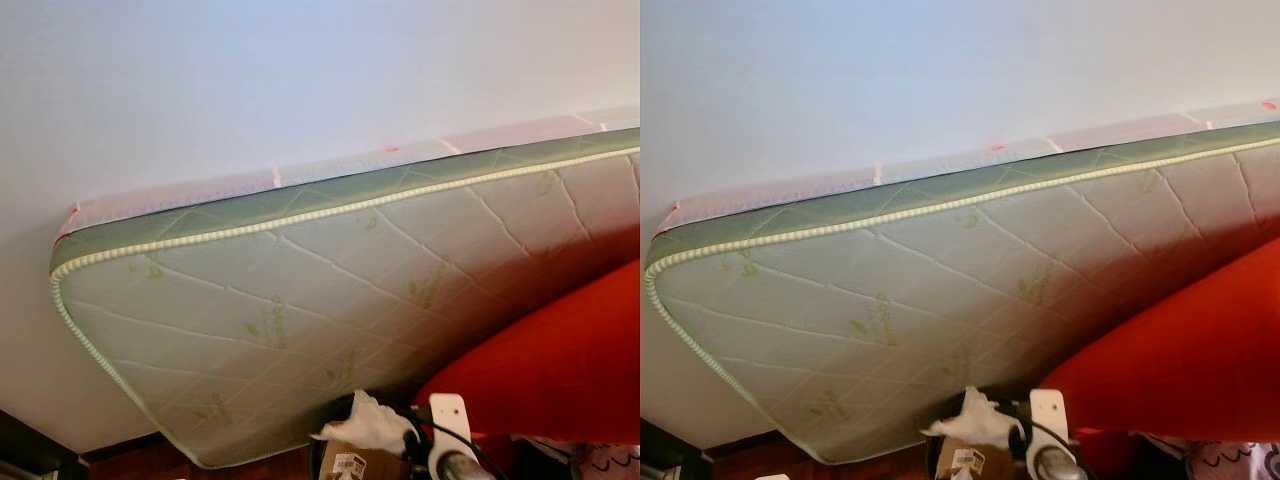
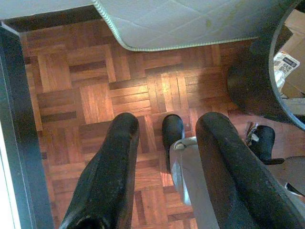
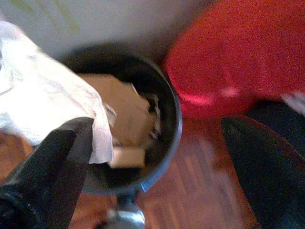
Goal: Clean up the room
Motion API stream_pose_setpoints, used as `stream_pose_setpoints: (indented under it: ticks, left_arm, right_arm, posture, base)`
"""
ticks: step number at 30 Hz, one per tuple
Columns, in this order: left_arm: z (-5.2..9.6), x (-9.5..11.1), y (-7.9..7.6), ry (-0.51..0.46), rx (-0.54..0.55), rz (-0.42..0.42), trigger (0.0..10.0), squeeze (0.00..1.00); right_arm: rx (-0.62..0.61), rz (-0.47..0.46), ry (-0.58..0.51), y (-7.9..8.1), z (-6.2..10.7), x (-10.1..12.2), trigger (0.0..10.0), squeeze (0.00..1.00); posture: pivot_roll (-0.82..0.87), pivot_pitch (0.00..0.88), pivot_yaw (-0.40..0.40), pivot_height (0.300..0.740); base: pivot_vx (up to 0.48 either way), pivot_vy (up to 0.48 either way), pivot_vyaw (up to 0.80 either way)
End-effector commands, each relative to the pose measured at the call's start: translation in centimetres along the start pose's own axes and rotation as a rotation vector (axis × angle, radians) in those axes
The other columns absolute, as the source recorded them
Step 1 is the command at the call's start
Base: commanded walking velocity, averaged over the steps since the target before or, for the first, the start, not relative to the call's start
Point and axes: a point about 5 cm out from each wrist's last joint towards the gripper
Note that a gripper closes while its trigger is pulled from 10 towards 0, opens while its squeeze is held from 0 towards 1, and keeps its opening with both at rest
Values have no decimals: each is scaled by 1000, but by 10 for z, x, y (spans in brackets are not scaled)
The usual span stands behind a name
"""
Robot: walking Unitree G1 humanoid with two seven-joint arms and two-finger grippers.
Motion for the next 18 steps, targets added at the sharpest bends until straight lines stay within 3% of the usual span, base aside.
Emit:
stream_pose_setpoints:
  ticks: [1,3,4,7,9,12,16,17,18]
  left_arm:
    - [3,-10,1,39,2,-8,10000,0]
    - [3,-10,2,39,2,-8,10000,0]
    - [3,-10,2,42,3,-8,10000,0]
    - [3,-11,2,45,4,-8,10000,0]
    - [3,-12,3,49,4,-9,10000,0]
    - [3,-13,3,55,4,-9,10000,0]
    - [4,-14,4,59,6,-8,10000,0]
    - [4,-14,4,59,7,-8,10000,0]
    - [4,-14,5,61,8,-8,10000,0]
  right_arm:
    - [-34,-41,61,-6,2,-15,10000,0]
    - [-51,-92,64,-8,2,-17,10000,0]
    - [-83,-176,44,-12,2,-15,10000,0]
    - [-107,-284,0,-16,1,-8,10000,0]
    - [-88,-278,-17,-16,1,-5,10000,0]
    - [-49,-172,-16,-15,0,-2,10000,0]
    - [-83,149,49,-14,1,-10,10000,0]
    - [-84,160,45,-14,1,-10,10000,0]
    - [-80,100,42,-13,1,-11,10000,0]
  posture:
    - [62,166,-23,740]
    - [62,166,-23,740]
    - [61,167,-22,740]
    - [63,167,-21,740]
    - [61,168,-20,740]
    - [62,168,-21,740]
    - [63,166,-21,740]
    - [65,165,-20,740]
    - [65,165,-20,740]
  base:
    - [0,0,0]
    - [0,0,0]
    - [0,0,0]
    - [0,0,0]
    - [0,0,0]
    - [0,0,0]
    - [0,0,0]
    - [0,0,0]
    - [0,0,0]
Point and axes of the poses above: a point about 5 cm out from each wrist's last joint towards the gripper, its own z axis pointing back from the gripper into the wrist, its own x axis along the axis of the wrist's last joint, y = z × x, and after that the axes turned 1 degree about z, right-handed
